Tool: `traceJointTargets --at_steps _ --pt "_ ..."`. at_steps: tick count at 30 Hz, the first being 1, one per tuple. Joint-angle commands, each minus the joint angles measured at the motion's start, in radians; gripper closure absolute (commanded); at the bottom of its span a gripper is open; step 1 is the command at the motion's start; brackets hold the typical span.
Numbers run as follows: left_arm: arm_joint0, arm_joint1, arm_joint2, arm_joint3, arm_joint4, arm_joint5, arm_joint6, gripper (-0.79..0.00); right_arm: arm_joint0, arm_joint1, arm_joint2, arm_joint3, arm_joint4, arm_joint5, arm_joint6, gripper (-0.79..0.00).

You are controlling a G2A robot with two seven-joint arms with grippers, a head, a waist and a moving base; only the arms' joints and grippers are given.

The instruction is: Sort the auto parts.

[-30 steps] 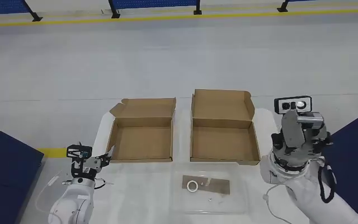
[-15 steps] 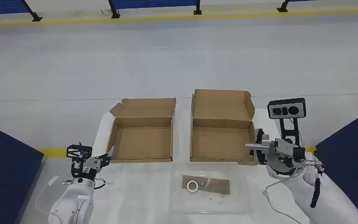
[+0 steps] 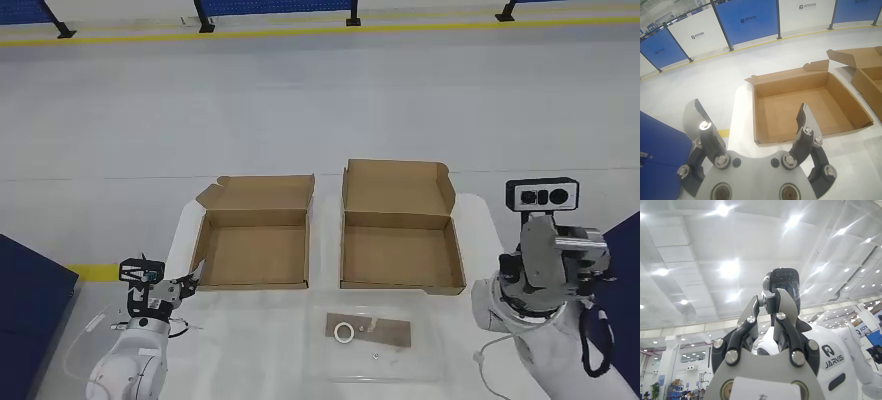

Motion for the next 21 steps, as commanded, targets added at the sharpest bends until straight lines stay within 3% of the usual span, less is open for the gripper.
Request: traceJointTargets --at_steps 1,11,21 --pt "0.0 0.0 0.0 0.0 0.0 0.0 0.0 -0.785 -0.006 -0.006 0.013 0.005 0.004 0.012 0.016 0.0" --pt "0.0 0.0 0.0 0.0 0.0 0.0 0.0 -0.785 -0.043 -0.024 0.09 0.017 -0.187 0.048 -0.03 0.0" --pt "0.0 0.0 0.0 0.0 0.0 0.0 0.0 -0.785 -0.048 -0.031 0.098 0.005 -0.191 0.052 -0.036 0.0"
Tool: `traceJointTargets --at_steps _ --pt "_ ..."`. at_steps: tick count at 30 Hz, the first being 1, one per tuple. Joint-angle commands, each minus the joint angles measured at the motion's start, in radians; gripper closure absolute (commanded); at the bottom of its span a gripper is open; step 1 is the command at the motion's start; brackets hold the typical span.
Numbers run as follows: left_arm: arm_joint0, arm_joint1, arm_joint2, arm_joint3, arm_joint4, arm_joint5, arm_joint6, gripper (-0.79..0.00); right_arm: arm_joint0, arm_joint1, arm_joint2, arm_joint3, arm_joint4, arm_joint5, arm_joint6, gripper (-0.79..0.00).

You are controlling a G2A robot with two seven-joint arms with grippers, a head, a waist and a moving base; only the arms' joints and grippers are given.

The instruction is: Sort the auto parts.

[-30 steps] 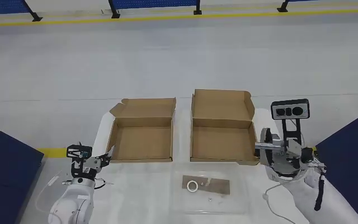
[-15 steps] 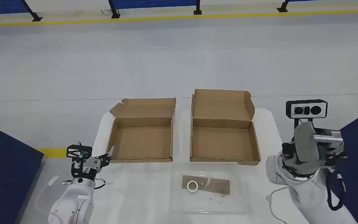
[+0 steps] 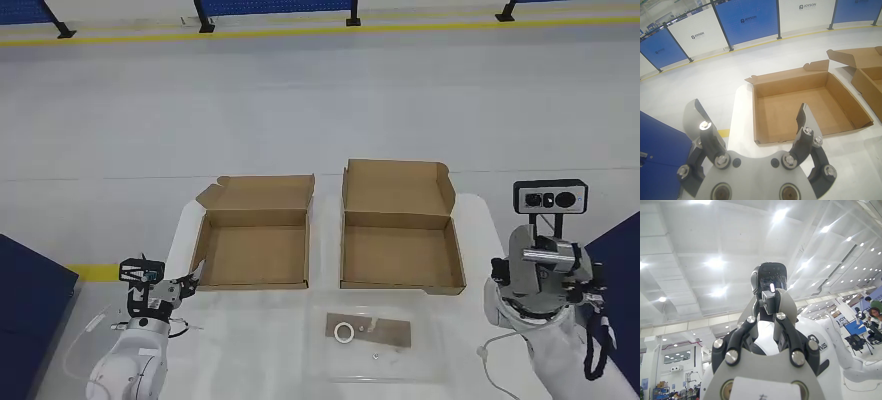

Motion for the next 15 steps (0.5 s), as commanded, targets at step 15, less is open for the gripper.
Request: traceJointTargets --at_steps 15 --pt "0.0 0.0 0.0 0.0 0.0 0.0 0.0 -0.785 -0.053 0.015 0.181 0.036 -0.323 0.173 -0.032 0.0"
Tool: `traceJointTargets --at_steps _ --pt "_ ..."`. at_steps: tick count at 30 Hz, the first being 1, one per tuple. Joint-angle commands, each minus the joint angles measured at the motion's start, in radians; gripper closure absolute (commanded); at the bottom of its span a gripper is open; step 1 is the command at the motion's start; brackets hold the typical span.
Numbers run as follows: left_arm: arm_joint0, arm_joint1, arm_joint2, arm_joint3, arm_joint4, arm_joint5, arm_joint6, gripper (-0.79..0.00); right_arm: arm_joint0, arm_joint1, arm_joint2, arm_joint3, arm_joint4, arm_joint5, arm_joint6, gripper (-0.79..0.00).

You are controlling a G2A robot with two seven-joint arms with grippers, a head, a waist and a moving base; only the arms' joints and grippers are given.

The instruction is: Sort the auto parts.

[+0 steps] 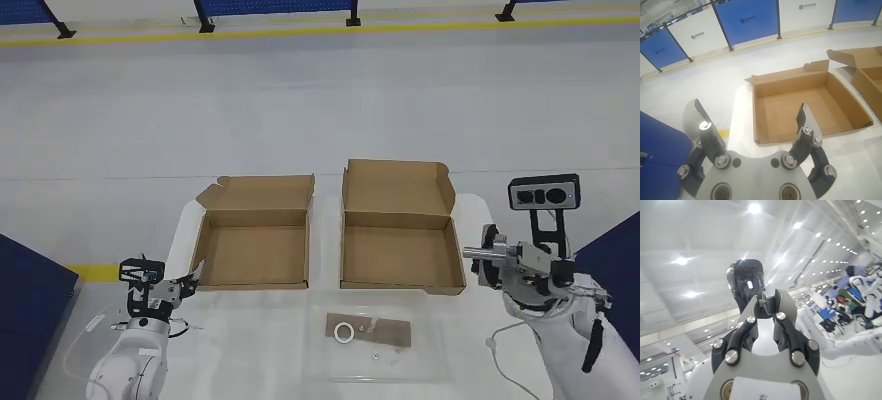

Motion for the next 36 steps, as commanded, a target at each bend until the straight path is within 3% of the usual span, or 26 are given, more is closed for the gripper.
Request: traceJointTargets --at_steps 1,6,10,18,23,30,36 --pt "0.0 0.0 0.0 0.0 0.0 0.0 0.0 -0.785 -0.025 0.006 0.064 0.011 -0.08 0.046 0.015 0.0" --pt "0.0 0.0 0.0 0.0 0.0 0.0 0.0 -0.785 -0.113 0.016 0.187 0.002 -0.235 0.124 0.051 0.0" --pt "0.0 0.0 0.0 0.0 0.0 0.0 0.0 -0.785 -0.191 0.017 0.256 -0.008 -0.315 0.127 0.076 0.0" --pt "0.0 0.0 0.0 0.0 0.0 0.0 0.0 -0.785 -0.19 0.017 0.258 -0.006 -0.328 0.131 0.071 0.0" --pt "0.0 0.0 0.0 0.0 0.0 0.0 0.0 -0.785 -0.195 0.025 0.294 -0.011 -0.564 0.256 0.016 0.0" --pt "0.0 0.0 0.0 0.0 0.0 0.0 0.0 -0.785 -0.191 0.039 0.326 -0.049 -0.833 0.387 0.032 0.0" --pt "0.0 0.0 0.0 0.0 0.0 0.0 0.0 -0.785 -0.19 0.039 0.326 -0.051 -0.841 0.389 0.032 0.0"
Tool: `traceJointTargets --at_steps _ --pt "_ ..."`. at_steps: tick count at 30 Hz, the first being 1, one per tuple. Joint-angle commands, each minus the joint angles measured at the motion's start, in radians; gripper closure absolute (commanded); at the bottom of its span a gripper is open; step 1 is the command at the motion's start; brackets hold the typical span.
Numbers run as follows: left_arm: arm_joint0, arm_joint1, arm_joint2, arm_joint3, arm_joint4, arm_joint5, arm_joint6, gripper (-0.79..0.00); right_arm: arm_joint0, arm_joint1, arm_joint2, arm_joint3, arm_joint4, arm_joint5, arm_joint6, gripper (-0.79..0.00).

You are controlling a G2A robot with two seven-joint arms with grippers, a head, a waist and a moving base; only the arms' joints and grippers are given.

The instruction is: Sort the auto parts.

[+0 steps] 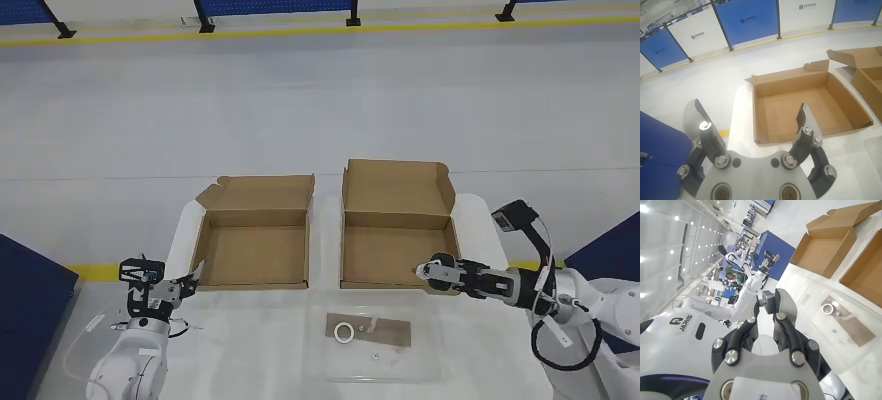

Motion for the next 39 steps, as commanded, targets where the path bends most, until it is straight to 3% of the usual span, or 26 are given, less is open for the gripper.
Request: traceJointTargets --at_steps 1,3,9,18,21,31,39 --pt "0.0 0.0 0.0 0.0 0.0 0.0 0.0 -0.785 0.0 0.0 0.0 0.0 0.0 0.0 0.0 0.0" --pt "0.0 0.0 0.0 0.0 0.0 0.0 0.0 -0.785 0.001 0.0 -0.001 -0.004 -0.018 0.003 -0.007 0.0" --pt "0.0 0.0 0.0 0.0 0.0 0.0 0.0 -0.785 0.081 0.02 -0.044 -0.026 -0.327 0.151 0.051 0.0" --pt "0.0 0.0 0.0 0.0 0.0 0.0 0.0 -0.785 0.296 0.031 -0.263 0.06 -0.588 0.332 0.124 0.0" --pt "0.0 0.0 0.0 0.0 0.0 0.0 0.0 -0.785 0.324 0.029 -0.317 0.082 -0.624 0.344 0.118 0.0" --pt "0.0 0.0 0.0 0.0 0.0 0.0 0.0 -0.785 0.319 0.028 -0.322 0.082 -0.632 0.34 0.104 0.0" --pt "0.0 0.0 0.0 0.0 0.0 0.0 0.0 -0.785 0.45 0.026 -0.467 0.154 -0.923 0.43 0.122 0.0"
